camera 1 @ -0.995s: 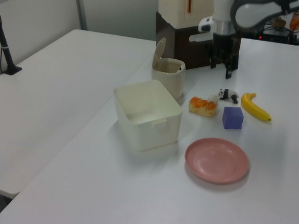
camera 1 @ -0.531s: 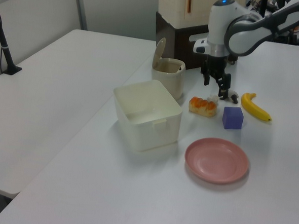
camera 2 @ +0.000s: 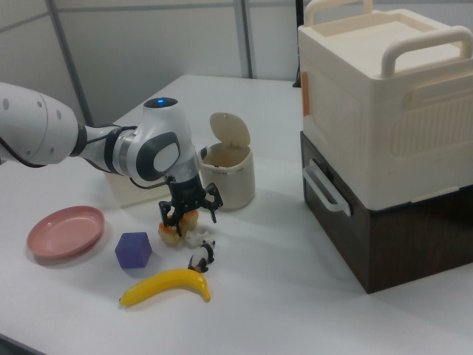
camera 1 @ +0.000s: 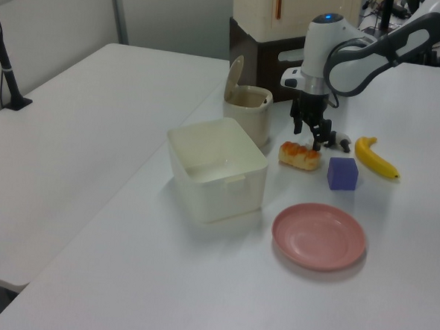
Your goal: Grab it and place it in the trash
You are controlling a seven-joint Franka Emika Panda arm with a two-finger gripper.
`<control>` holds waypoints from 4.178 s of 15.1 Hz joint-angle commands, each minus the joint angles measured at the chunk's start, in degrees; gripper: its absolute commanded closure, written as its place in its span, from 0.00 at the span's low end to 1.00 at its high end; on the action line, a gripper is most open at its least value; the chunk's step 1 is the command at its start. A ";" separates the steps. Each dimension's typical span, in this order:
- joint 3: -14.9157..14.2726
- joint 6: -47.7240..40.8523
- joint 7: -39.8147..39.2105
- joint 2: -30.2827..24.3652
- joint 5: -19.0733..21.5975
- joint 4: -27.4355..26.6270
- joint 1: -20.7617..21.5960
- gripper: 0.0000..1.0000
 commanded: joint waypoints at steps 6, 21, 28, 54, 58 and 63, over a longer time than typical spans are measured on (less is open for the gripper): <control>-0.01 -4.11 -4.08 -0.81 1.07 -1.47 -1.21 0.00; -0.09 -3.51 -11.72 0.50 -2.18 -1.39 -2.26 0.67; -0.09 -6.66 -11.38 -0.46 -2.09 -0.07 -2.44 0.70; 0.17 9.73 40.83 -1.17 0.90 14.26 -0.15 0.64; 0.17 18.27 41.53 2.34 0.99 14.17 -0.16 0.58; 0.17 22.51 47.07 3.49 0.81 13.56 0.19 0.46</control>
